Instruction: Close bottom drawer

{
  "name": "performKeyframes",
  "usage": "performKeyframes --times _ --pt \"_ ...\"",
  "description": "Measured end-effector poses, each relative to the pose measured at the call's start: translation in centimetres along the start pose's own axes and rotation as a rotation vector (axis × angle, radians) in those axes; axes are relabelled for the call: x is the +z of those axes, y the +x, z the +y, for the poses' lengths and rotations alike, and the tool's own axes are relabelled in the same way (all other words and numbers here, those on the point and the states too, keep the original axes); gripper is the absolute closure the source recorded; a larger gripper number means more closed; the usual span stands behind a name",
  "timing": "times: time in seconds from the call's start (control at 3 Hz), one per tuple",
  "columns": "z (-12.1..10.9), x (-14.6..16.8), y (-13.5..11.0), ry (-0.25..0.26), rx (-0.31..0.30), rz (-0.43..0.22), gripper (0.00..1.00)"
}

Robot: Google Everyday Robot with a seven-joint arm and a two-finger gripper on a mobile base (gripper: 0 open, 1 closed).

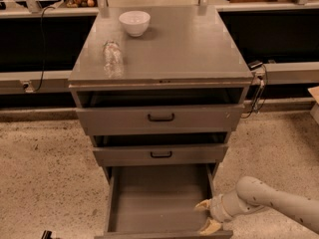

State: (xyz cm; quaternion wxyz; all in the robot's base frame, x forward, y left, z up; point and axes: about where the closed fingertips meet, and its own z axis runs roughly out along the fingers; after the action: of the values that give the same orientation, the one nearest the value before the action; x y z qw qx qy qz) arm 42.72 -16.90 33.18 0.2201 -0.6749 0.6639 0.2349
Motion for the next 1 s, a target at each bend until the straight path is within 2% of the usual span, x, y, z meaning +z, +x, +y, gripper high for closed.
performKeyframes --times 0.33,0.67,1.0 --pt "0.8 1.9 2.3 0.019 0.006 -0.034 0.66" --pt "1.0 2.1 2.2 0.014 0.007 -0.036 0.89" --pt "1.2 3.8 4.1 0.042 0.05 -0.032 1.0"
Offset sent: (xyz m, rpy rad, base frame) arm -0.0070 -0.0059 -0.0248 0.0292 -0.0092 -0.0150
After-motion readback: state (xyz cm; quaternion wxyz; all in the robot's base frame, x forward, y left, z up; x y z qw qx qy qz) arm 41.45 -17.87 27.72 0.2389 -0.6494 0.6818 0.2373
